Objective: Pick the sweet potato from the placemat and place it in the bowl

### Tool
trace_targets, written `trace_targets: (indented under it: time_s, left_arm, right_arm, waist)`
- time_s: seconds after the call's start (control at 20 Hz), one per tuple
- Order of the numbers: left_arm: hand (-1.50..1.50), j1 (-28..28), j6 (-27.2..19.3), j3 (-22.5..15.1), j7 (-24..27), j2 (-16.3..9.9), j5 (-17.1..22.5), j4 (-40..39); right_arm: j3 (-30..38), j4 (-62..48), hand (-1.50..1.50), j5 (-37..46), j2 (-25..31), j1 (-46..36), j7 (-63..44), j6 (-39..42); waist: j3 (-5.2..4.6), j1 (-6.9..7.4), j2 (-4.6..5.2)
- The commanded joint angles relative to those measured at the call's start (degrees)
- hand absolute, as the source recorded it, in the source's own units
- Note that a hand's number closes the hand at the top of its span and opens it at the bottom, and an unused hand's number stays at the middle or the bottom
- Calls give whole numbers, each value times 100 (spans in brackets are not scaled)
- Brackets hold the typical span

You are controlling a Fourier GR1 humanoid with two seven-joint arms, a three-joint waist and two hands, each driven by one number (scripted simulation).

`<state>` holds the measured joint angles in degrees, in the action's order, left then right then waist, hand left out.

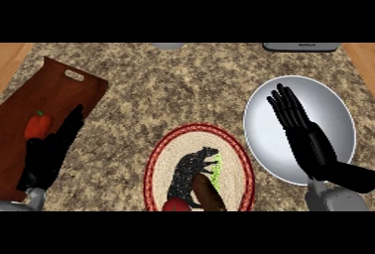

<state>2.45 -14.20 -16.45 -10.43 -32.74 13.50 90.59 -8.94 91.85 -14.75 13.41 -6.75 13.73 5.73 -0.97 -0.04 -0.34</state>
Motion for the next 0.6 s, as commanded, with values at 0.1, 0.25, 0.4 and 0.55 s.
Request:
trace_targets:
  time_s: [0.1, 0.25, 0.4, 0.55]
  left_arm:
    - [0, 571, -295, 173, 231, 103, -304, 154]
    - [0, 1063, -376, 341, 361, -14, -454, 330]
    - [0, 1274, -768, 242, 196, 410, -680, -24]
    - [0, 1141, -871, 207, 223, 561, -781, 92]
  right_arm:
    - [-1174, -241, 150, 75, 404, -830, -1066, 1337]
    - [-1918, -496, 150, -63, 597, -1399, -1622, 2434]
    - [-1242, -1515, -150, 1384, 480, -2584, -1331, 1182]
    - [-1183, -1866, -150, 476, 726, -2759, -702, 2822]
  waist:
    - [82, 273, 66]
    - [71, 754, 162]
    - [97, 242, 115]
    - [101, 151, 76]
